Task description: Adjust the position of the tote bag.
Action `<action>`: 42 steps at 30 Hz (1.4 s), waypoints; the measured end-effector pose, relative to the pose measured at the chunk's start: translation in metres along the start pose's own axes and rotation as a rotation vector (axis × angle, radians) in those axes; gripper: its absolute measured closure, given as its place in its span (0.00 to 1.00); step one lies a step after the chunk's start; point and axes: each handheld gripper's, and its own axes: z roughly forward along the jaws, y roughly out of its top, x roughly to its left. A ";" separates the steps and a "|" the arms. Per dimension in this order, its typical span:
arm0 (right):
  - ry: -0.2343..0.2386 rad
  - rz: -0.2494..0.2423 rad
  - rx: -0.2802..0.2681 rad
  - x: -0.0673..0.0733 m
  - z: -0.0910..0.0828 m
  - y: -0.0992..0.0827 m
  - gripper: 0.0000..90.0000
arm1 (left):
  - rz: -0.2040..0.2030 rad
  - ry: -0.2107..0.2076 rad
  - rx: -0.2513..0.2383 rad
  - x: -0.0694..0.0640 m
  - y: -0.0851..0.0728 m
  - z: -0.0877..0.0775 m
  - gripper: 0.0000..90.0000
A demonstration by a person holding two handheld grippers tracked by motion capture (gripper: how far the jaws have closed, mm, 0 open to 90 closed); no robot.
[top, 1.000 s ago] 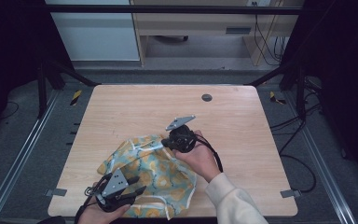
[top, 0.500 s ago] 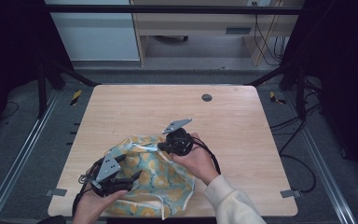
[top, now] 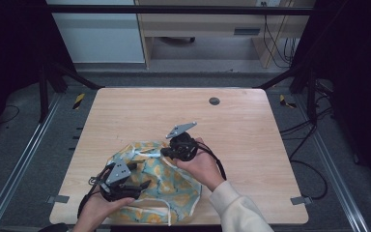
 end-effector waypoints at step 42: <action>-0.024 -0.012 -0.057 0.003 -0.019 0.017 1.00 | 0.042 -0.077 -0.181 -0.019 0.003 -0.060 1.00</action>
